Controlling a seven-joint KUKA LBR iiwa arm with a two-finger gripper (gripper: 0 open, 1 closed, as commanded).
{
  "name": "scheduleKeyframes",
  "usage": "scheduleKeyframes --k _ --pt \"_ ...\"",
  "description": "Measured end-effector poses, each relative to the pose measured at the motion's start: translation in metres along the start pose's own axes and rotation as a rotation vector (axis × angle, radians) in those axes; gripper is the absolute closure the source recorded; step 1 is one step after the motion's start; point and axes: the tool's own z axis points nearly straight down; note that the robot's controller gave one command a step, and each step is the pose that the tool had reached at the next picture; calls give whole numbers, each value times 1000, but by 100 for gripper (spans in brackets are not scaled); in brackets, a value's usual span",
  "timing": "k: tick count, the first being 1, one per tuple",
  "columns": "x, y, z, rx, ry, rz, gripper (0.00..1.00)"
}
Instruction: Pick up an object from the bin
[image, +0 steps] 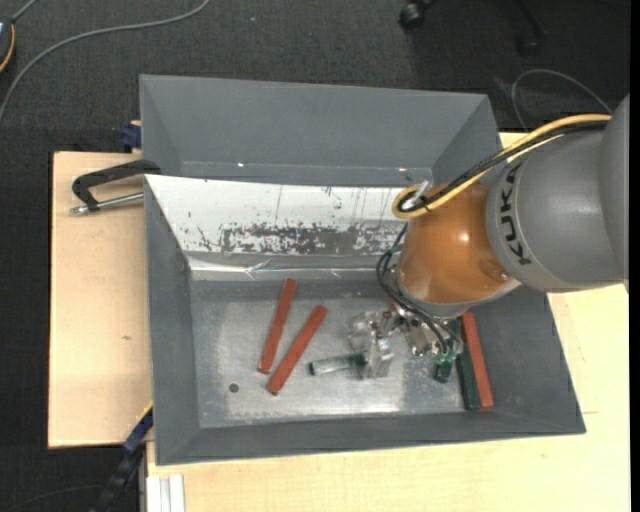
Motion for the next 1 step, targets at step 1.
scheduleKeyframes --k 1 --pt "5 0 -158 3 -15 30 100"
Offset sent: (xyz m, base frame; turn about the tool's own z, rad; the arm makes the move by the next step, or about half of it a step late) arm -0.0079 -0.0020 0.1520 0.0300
